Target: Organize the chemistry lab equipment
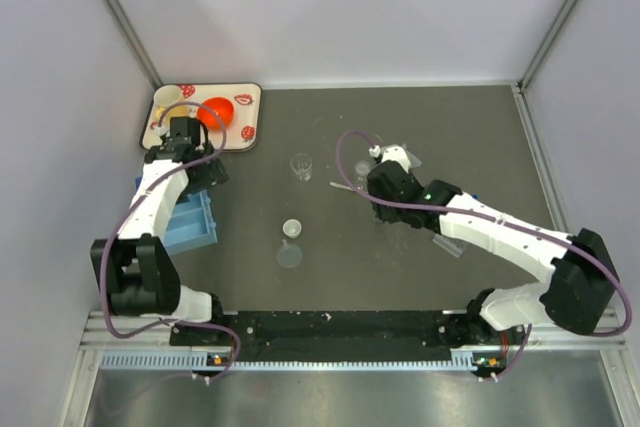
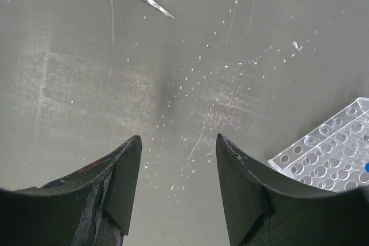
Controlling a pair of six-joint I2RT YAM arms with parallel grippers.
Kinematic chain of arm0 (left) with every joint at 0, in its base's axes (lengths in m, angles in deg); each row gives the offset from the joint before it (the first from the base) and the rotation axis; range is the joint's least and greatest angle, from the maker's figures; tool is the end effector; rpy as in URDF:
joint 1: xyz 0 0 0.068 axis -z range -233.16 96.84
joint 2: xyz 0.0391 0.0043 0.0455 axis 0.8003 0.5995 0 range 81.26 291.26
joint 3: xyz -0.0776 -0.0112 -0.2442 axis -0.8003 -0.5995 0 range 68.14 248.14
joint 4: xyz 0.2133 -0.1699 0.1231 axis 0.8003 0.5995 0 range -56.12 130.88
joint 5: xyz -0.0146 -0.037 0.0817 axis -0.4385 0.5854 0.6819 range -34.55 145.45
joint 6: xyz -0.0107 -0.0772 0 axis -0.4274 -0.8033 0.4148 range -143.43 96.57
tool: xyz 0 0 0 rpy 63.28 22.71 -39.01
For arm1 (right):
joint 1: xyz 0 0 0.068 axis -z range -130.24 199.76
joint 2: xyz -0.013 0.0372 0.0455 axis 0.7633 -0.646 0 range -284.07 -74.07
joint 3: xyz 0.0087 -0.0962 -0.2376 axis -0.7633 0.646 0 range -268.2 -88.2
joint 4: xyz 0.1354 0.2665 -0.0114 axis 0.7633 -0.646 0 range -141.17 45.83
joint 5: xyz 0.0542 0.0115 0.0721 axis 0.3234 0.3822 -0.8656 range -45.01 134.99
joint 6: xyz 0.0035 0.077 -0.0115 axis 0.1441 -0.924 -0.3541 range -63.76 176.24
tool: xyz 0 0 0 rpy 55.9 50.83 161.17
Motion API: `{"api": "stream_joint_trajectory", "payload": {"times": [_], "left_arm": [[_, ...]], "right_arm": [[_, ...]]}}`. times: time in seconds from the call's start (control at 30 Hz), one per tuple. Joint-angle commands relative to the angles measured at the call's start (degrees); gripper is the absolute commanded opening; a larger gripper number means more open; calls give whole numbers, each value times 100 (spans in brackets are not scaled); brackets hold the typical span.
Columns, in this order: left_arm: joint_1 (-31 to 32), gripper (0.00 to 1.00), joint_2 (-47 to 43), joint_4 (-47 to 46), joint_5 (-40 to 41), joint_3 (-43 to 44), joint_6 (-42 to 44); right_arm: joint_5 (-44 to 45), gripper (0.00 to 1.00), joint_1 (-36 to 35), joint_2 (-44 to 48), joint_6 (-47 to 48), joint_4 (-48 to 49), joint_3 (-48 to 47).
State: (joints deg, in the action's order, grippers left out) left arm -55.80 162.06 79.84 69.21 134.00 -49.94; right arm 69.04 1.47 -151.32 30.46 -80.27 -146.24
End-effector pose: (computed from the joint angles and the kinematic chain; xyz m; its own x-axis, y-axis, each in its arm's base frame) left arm 0.3376 0.0314 0.2207 -0.7096 -0.4666 -0.5280 -0.5329 0.8456 -0.0312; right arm 0.2404 0.2290 0.2065 -0.7220 -0.2130 -0.6583 -0.2368 0.9700 -0.0542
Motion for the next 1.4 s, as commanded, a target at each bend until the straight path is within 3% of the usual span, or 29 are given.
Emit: {"api": "stream_joint_trajectory", "payload": {"times": [0.0, 0.6, 0.73, 0.83, 1.1, 1.37], "left_arm": [[-9, 93, 314, -262, -251, -56, 154], [-185, 63, 1334, -359, 21, 260, 479], [-176, 19, 1413, -271, -180, 251, 497], [-185, 0, 1334, -333, -321, 155, 523], [-62, 0, 1272, -368, -611, 84, 558], [807, 0, 1579, -543, -707, 198, 900]], "right_arm": [[-102, 55, -84, 500, -85, 314, 135], [-225, 55, -189, 1037, -182, 665, 865], [-270, 55, -189, 1019, -191, 683, 900], [-287, 55, -189, 1063, -234, 692, 952], [-270, 55, -189, 1213, -278, 683, 1128], [-270, 55, -198, 1335, -305, 639, 1207]]}}
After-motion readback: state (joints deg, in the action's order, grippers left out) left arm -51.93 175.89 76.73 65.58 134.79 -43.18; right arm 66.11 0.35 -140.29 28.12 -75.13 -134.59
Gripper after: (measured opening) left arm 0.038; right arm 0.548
